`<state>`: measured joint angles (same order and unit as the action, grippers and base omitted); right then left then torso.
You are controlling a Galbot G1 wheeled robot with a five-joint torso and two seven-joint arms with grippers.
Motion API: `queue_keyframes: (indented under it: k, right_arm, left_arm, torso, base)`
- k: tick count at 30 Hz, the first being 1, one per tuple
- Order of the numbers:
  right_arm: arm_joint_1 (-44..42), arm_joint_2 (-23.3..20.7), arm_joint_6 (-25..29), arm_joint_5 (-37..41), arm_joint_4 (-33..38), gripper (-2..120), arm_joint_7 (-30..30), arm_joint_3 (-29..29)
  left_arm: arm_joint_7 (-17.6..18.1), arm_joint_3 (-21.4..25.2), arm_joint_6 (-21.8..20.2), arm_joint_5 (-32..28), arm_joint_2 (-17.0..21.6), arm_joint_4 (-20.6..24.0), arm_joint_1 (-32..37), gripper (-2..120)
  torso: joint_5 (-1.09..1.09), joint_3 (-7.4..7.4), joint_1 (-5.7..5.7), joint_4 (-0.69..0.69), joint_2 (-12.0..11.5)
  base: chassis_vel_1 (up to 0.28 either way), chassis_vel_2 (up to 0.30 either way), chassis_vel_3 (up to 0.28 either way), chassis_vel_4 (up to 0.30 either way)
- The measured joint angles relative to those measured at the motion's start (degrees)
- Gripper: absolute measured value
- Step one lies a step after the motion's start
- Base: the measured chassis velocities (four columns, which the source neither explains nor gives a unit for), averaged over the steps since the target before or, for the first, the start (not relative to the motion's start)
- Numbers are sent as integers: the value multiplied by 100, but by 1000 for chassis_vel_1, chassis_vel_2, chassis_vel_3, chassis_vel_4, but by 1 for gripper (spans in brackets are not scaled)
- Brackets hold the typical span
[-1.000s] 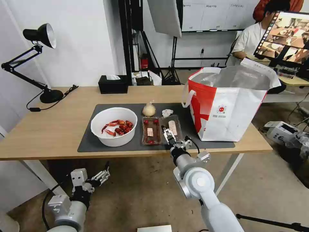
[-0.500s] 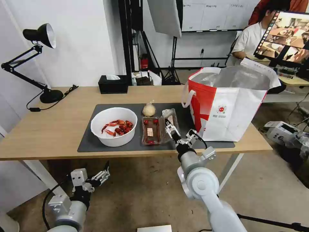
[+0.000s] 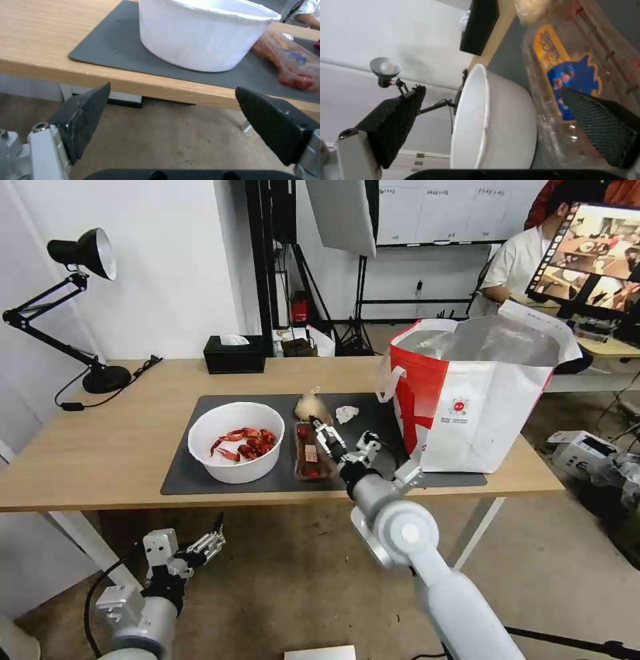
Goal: Pick up the trash from the table and place it into the takeout bag.
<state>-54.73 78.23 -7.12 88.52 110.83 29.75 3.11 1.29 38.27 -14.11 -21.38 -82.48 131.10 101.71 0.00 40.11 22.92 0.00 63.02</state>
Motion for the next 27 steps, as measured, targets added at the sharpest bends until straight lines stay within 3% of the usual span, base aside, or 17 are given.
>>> queue_keyframes:
  k: [13, 19, 23, 27]
  right_arm:
    - [3, -73, -2, 183, 5, 100, 4, 41]
    - [226, -326, -90, -181, -25, 100, -252, 6]
    - [661, -769, -299, -851, -249, 98, -802, -174]
    - [1213, -1275, -475, -2180, -681, 85, -1798, -508]
  left_arm:
    - [-2, 3, 0, -70, 13, -15, -16, 100]
    - [-6, 2, -1, -93, 22, -31, -64, 100]
    - [-18, -1, 0, -117, 35, -33, -100, 100]
    - [-41, -4, 8, -137, 45, -33, -127, 100]
  torso:
    - [0, 0, 0, -1, 0]
    - [1, -1, 0, -1, 0]
    - [2, -1, 0, -1, 0]
    - [1, 0, 0, -1, 0]
  base:
    - [0, 0, 0, 0]
    - [0, 0, 0, 0]
    - [0, 0, 0, 0]
    - [0, 0, 0, 0]
